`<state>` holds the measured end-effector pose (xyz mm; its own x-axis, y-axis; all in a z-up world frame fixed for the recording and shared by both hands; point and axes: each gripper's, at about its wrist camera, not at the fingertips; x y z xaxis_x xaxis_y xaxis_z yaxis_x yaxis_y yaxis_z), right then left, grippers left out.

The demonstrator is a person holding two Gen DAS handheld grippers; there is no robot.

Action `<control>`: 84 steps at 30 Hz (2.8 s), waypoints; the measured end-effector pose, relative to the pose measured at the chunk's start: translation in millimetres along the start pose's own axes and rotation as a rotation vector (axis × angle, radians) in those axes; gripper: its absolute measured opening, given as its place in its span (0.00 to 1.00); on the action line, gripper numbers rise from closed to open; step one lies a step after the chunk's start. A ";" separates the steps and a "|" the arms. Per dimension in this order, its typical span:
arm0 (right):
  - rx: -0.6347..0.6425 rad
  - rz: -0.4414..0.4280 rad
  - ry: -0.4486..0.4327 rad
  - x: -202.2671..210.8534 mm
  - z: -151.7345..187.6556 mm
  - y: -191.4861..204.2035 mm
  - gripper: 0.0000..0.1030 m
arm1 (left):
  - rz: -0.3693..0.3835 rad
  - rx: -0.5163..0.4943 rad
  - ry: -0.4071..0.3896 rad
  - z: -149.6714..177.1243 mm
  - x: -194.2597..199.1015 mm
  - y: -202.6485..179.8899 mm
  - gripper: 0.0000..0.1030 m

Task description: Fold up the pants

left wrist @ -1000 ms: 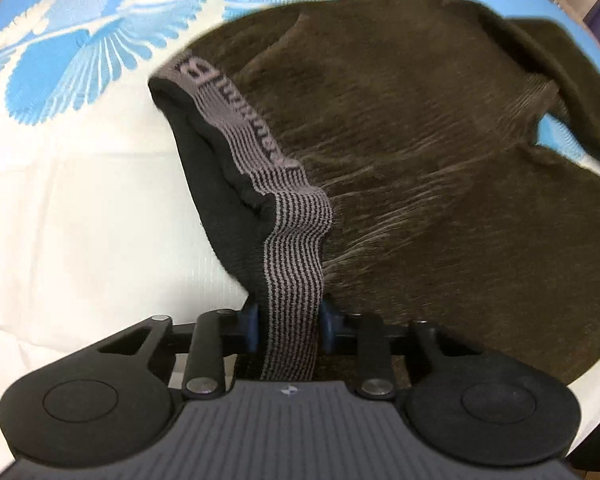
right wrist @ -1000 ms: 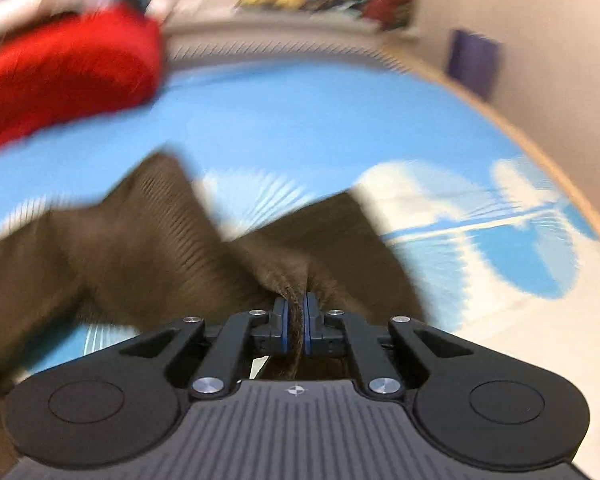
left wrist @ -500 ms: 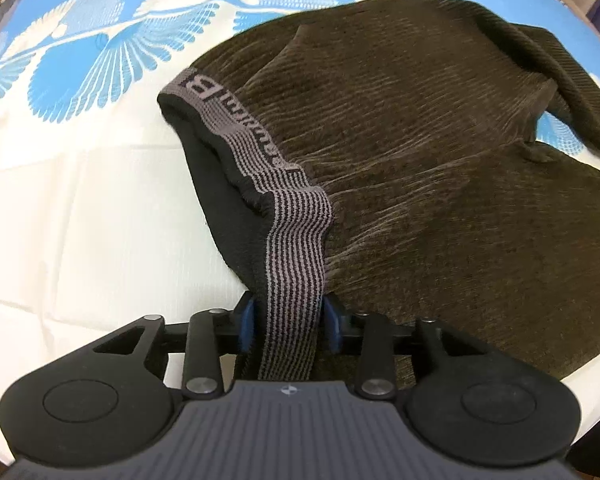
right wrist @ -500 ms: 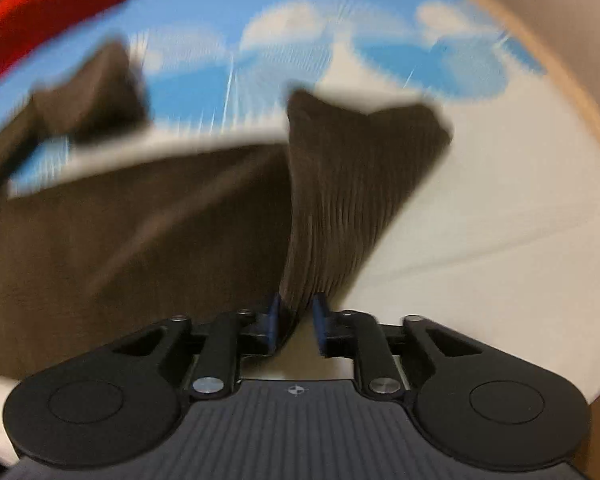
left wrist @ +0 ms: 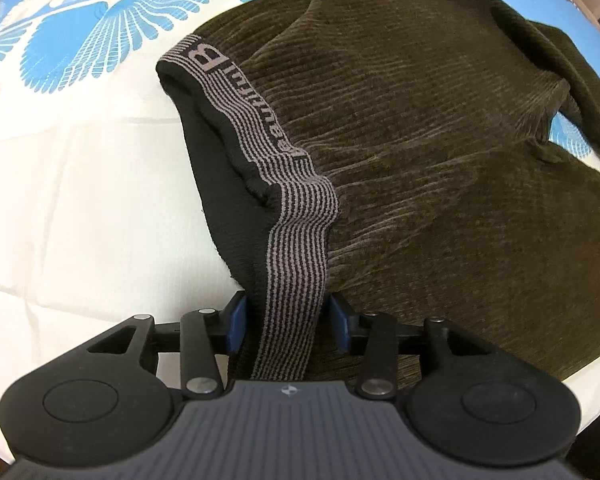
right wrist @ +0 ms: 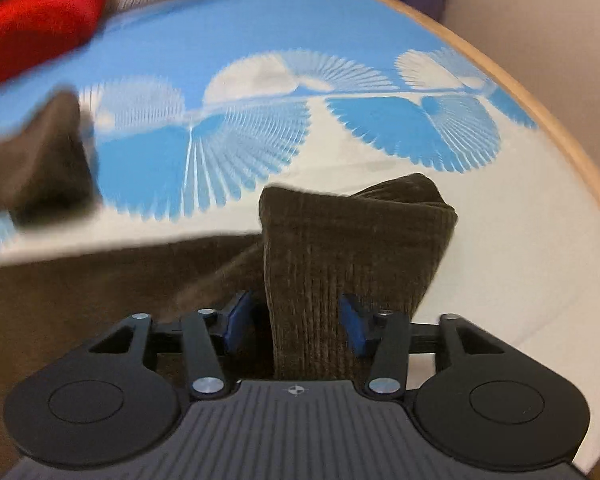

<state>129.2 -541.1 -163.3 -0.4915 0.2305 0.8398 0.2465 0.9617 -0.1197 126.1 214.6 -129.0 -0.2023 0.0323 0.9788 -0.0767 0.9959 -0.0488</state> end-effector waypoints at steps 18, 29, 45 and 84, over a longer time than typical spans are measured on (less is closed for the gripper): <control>-0.758 0.304 0.120 48.6 91.8 -151.3 0.19 | -0.055 -0.140 0.015 11.1 7.9 -16.5 0.37; -0.525 -0.132 -0.290 81.4 -2.8 -42.9 0.35 | -0.117 -0.076 -0.198 -14.3 57.8 -37.4 0.41; -0.626 -0.515 -0.105 5.0 -86.0 124.3 0.53 | 0.062 -0.156 -0.593 -85.0 127.8 -204.1 0.39; 0.212 -0.892 -0.075 66.9 -96.2 302.1 0.35 | 0.129 0.009 -0.337 -146.3 36.4 -200.2 0.47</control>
<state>251.1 -249.4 -92.4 -0.4805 -0.6083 0.6317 -0.4048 0.7928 0.4556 276.9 28.8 -54.5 -0.5214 0.1264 0.8439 -0.0380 0.9845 -0.1710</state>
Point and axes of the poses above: each gripper's, at about its wrist camera, not at the fingertips, and x roughly against the way its jaws point, y to its left, z to its underside, and after that the axes turned 3 degrees about x, right-handed
